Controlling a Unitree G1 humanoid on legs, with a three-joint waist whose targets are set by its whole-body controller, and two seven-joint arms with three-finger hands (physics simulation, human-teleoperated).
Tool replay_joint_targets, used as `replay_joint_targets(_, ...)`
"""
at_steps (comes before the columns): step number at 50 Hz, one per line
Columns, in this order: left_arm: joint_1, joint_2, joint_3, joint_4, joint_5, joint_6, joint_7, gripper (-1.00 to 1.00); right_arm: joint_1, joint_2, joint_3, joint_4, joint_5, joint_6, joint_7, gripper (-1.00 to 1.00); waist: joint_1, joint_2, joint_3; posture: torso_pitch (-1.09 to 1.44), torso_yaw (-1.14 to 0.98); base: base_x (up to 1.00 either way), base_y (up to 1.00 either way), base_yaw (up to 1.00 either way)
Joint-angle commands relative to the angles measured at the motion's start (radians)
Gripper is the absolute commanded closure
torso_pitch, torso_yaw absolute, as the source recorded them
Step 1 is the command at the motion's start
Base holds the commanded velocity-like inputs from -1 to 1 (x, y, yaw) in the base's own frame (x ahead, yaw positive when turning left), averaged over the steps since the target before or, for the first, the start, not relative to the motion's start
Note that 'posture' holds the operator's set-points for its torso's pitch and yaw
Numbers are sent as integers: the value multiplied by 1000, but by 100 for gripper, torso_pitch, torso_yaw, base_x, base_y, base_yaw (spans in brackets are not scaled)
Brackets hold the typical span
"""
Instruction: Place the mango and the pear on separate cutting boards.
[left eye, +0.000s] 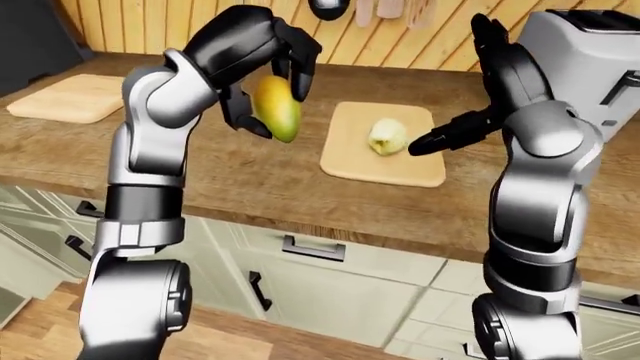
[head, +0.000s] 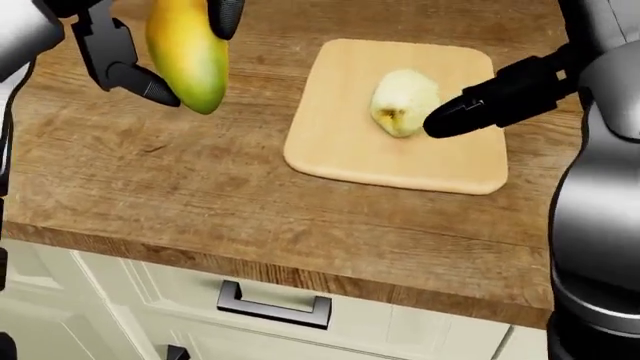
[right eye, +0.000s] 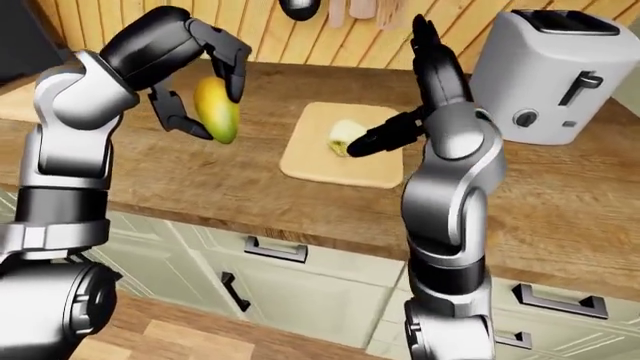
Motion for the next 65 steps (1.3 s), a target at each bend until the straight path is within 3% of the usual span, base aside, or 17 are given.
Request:
replay_joint_targets(1,-45,24,34,-37,-22,-3,19,100,-31,3,3,-33,-28,-21,4,-100,9,-23,-31,0,0,-3,31,0)
replay_joint_targets(7,-47,17,31,-42,-17,-1,25,100,-26,14,-7,-45,-45,-30,15,-100,6,18,-15,0,0,-2,31,0)
replay_joint_targets(10,-43,16,31,-38,-14,-6,31,100,-16,24,0,-50,-50,-34,23,-100,-2,114,-37,0,0,-1,32,0)
replay_joint_targets(11,-41,15,32,-42,-15,-4,31,100,-18,28,0,-46,-50,-37,21,-100,2,69,-23,0,0,0,31,0)
replay_joint_targets(13,-37,15,32,-49,-16,-2,29,100,-19,31,-2,-45,-51,-37,24,-100,-1,71,-18,0,0,0,32,0)
replay_joint_targets(20,-29,10,30,-47,-14,-3,41,100,-16,43,6,-47,-61,-43,32,-100,-11,-3,-16,0,0,0,32,0)
replay_joint_targets(23,-26,10,31,-57,-16,0,35,100,-4,44,6,-48,-64,-53,33,-100,-9,-71,-34,0,0,0,33,0)
replay_joint_targets(24,-26,10,32,-58,-17,1,35,100,-5,44,8,-52,-68,-49,40,-100,-14,-31,-25,0,0,0,45,0)
replay_joint_targets(25,-24,10,31,-58,-16,0,36,100,-8,46,7,-55,-70,-46,43,-100,-6,-55,-33,0,0,0,53,0)
replay_joint_targets(28,-22,9,31,-58,-16,-1,37,100,-9,50,6,-51,-70,-51,43,-100,-3,-56,-43,0,0,0,53,0)
replay_joint_targets(35,-25,12,31,-48,-16,-9,41,100,-1,57,4,-47,-64,-61,35,-100,-4,26,-21,0,0,0,53,0)
replay_joint_targets(37,-22,10,31,-55,-16,-6,39,100,-3,57,1,-53,-65,-54,37,-100,-10,84,-31,0,0,0,53,0)
replay_joint_targets(38,-21,10,32,-58,-16,-4,39,100,-3,56,2,-56,-66,-51,39,-100,-9,138,-44,0,0,0,52,0)
replay_joint_targets(39,-22,9,32,-63,-17,-1,36,100,-2,56,2,-56,-66,-52,37,-100,-7,79,-29,0,0,0,45,0)
replay_joint_targets(40,-22,9,31,-61,-17,-3,38,100,-1,55,1,-55,-65,-53,36,-100,-7,93,-23,0,0,0,45,0)
replay_joint_targets(44,-19,9,32,-59,-17,-8,44,100,3,57,2,-56,-62,-56,33,-100,-4,56,-30,0,0,0,33,0)
replay_joint_targets(65,-3,7,31,-49,-13,-21,58,100,22,70,8,-49,-54,-71,22,-100,-8,14,-32,0,0,3,14,0)
